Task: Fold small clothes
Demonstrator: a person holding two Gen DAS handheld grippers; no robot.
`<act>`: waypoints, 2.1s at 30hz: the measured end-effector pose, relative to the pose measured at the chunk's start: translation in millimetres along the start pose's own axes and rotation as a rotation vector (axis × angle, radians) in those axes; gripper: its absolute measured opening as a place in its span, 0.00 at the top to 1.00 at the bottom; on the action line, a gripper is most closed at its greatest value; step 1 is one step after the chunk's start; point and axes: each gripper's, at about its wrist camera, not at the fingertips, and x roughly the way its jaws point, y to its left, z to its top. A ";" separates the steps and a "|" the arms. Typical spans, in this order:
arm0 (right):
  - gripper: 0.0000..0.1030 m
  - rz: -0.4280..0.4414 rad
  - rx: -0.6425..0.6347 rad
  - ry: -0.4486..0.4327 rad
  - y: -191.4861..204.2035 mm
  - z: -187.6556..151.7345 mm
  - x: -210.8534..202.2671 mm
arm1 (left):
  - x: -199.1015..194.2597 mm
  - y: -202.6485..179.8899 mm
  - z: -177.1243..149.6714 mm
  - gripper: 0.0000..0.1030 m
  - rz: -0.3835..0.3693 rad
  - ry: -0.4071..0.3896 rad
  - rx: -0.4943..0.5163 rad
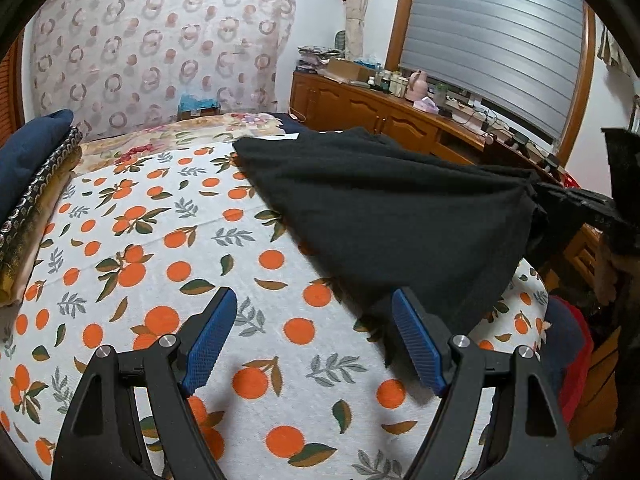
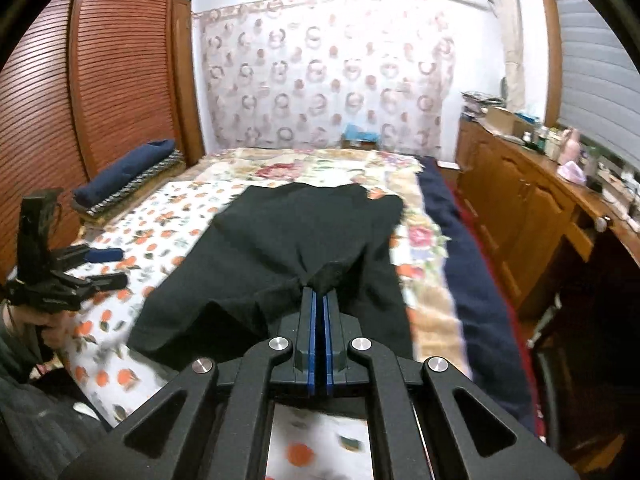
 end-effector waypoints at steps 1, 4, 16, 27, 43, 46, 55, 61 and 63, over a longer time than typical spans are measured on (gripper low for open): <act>0.97 -0.020 -0.001 0.021 -3.8 -4.5 2.2 | 0.6 -0.9 0.3 0.21 -0.001 0.002 0.001; 0.97 -0.038 0.013 0.145 -14.9 -22.7 23.7 | 2.8 -3.5 0.2 0.21 -0.002 0.010 0.007; 0.65 -0.021 0.025 0.057 -24.1 15.4 34.4 | 15.4 0.4 26.8 0.21 0.016 0.004 0.036; 0.55 0.073 -0.004 0.099 -33.2 71.1 141.9 | 54.1 16.2 78.6 0.21 0.047 0.026 0.063; 0.58 0.200 -0.055 0.234 -51.1 108.5 259.0 | 105.1 37.3 81.4 0.21 0.048 0.148 0.014; 0.94 0.238 -0.066 0.204 -51.3 107.5 248.5 | 104.7 35.5 81.0 0.21 0.046 0.150 0.012; 0.96 -0.004 0.014 0.039 -84.1 131.1 205.0 | 95.0 26.1 75.7 0.21 0.028 0.131 0.015; 0.79 0.001 -0.035 0.173 -77.0 120.9 217.8 | 80.8 16.1 67.3 0.21 0.017 0.118 0.018; 0.65 0.005 -0.049 0.164 -72.1 116.7 206.2 | 75.9 12.3 64.7 0.21 0.016 0.116 0.023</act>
